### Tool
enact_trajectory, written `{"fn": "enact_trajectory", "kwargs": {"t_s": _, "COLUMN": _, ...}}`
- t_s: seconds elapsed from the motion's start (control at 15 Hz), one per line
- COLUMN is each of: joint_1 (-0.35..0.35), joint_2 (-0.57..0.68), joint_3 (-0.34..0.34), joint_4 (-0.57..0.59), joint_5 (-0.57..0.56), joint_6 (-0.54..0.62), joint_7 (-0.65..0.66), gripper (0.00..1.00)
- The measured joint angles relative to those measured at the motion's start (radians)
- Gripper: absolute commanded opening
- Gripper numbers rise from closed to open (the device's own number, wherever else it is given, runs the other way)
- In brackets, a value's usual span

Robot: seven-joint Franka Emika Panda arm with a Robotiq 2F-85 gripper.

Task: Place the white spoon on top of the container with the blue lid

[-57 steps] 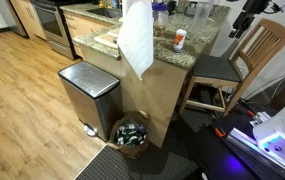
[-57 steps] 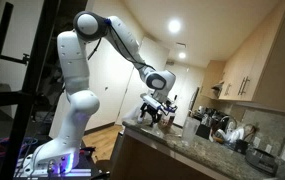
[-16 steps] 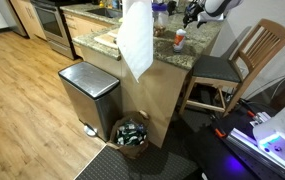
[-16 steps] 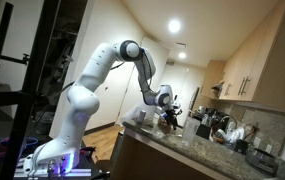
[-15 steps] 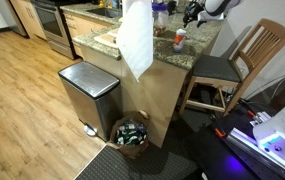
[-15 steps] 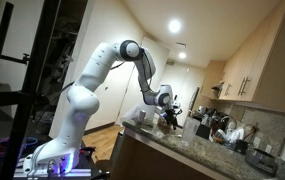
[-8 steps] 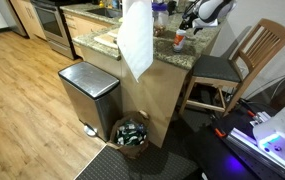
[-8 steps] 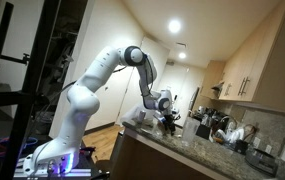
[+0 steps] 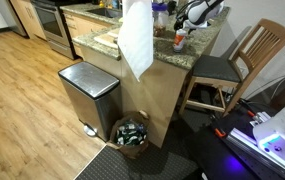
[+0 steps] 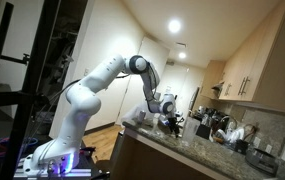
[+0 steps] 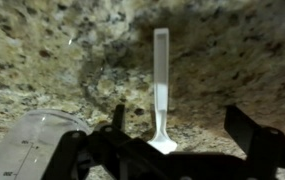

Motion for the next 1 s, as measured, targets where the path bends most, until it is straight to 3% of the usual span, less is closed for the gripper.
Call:
{"fn": "enact_trajectory", "kwargs": {"t_s": 0.2, "joint_1": -0.017, "joint_2": 0.025, "joint_3": 0.014, "joint_4": 0.043, "joint_5": 0.101, "joint_6": -0.013, "joint_7": -0.045, "gripper": 1.00}}
{"fn": "enact_trajectory", "kwargs": {"t_s": 0.33, "joint_1": -0.030, "joint_2": 0.033, "joint_3": 0.026, "joint_4": 0.064, "joint_5": 0.142, "joint_6": -0.036, "joint_7": -0.070, "gripper": 0.72}}
{"fn": "enact_trajectory", "kwargs": {"t_s": 0.67, "joint_1": -0.032, "joint_2": 0.034, "joint_3": 0.025, "joint_4": 0.122, "joint_5": 0.133, "joint_6": -0.171, "joint_7": -0.128, "gripper": 0.36}}
{"fn": "enact_trajectory", "kwargs": {"t_s": 0.87, "joint_1": -0.020, "joint_2": 0.036, "joint_3": 0.028, "joint_4": 0.137, "joint_5": 0.111, "joint_6": -0.189, "joint_7": -0.133, "gripper": 0.11}}
{"fn": "enact_trajectory", "kwargs": {"t_s": 1.0, "joint_1": -0.019, "joint_2": 0.036, "joint_3": 0.036, "joint_4": 0.140, "joint_5": 0.106, "joint_6": -0.188, "joint_7": -0.140, "gripper": 0.00}}
